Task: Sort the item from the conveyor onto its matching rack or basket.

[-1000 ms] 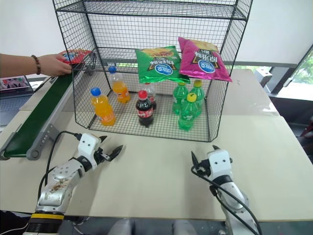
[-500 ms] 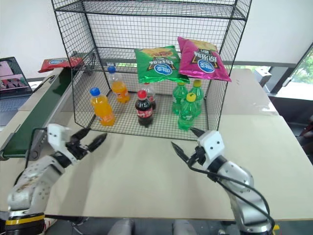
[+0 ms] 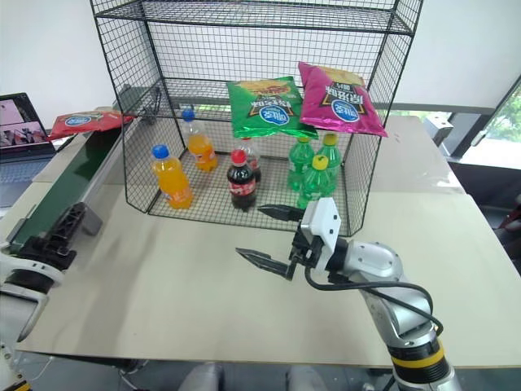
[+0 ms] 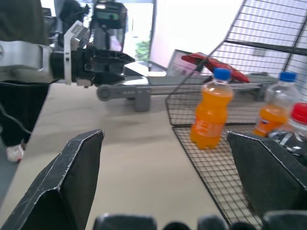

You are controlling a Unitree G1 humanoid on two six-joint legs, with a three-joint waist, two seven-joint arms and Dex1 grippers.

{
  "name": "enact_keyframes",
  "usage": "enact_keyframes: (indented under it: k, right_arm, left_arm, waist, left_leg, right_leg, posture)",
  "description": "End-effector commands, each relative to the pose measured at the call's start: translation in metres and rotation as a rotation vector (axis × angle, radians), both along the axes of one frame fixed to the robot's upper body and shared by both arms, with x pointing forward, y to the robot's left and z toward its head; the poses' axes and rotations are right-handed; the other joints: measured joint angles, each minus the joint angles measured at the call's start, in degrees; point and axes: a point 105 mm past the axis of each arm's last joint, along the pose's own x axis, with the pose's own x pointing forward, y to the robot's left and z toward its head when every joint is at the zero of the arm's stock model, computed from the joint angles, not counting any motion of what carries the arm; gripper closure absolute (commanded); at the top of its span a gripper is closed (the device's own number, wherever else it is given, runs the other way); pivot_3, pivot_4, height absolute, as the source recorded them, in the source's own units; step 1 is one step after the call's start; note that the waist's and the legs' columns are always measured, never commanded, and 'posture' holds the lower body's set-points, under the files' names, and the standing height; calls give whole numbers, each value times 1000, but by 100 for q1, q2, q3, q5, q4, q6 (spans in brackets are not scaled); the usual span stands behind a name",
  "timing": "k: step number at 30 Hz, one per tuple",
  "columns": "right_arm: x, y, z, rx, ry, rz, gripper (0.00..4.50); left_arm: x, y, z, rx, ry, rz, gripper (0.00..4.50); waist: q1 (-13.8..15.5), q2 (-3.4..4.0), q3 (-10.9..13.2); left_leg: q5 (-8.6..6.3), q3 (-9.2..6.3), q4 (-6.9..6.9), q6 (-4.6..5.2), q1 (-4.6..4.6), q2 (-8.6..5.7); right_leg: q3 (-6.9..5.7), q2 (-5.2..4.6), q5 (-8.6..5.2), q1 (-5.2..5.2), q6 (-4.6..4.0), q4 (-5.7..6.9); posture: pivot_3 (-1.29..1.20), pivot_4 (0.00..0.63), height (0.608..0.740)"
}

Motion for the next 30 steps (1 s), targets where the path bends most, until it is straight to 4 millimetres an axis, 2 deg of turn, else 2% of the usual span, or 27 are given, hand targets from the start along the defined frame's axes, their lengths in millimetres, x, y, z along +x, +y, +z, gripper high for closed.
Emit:
enact_keyframes:
  k: [1, 5, 12, 16, 23, 30]
  right_arm:
    - [-3, 2, 12, 31, -55, 48, 0]
    - [-4, 6, 18, 42, -79, 79, 0]
    - [-7, 7, 25, 51, -91, 95, 0]
    - [-9, 9, 30, 67, -96, 103, 0]
    - [-17, 11, 44, 135, -119, 158, 0]
    - [-17, 11, 46, 129, -133, 175, 0]
  left_arm:
    - [-11, 24, 14, -95, -49, 83, 67]
    - [-10, 31, 18, -237, -39, 82, 67]
    - [-14, 56, 19, -296, -18, 163, 67]
    - [-16, 59, 11, -325, 41, 134, 67]
    - [-18, 70, 13, -351, 19, 144, 67]
    - [-20, 71, 9, -343, 33, 145, 67]
  waist:
    - [-2, 0, 0]
    - [6, 0, 0]
    - [-3, 1, 0]
    - [-8, 1, 0]
    - [-4, 1, 0]
    - [-11, 1, 0]
  left_leg:
    - [0, 0, 0, 0, 1, 0]
    - [0, 0, -2, -1, 0, 0]
    - [5, 1, -15, -17, 3, 0]
    - [7, 2, -23, -23, 5, 0]
    - [12, 2, -31, -44, 5, 0]
    - [13, 2, -43, -48, 6, 0]
  right_leg:
    - [0, 0, 0, 0, 0, 1]
    - [-1, 0, 0, -2, 0, 1]
    - [-2, 0, -1, -4, -2, -3]
    - [-2, 0, -2, -7, -4, -4]
    - [-3, 0, -3, -11, -5, -6]
    - [-3, -1, -4, -13, -7, -9]
  posture:
    - [0, 150, 740]
    - [0, 150, 740]
    - [0, 150, 740]
    - [0, 150, 740]
    - [0, 150, 740]
    - [0, 150, 740]
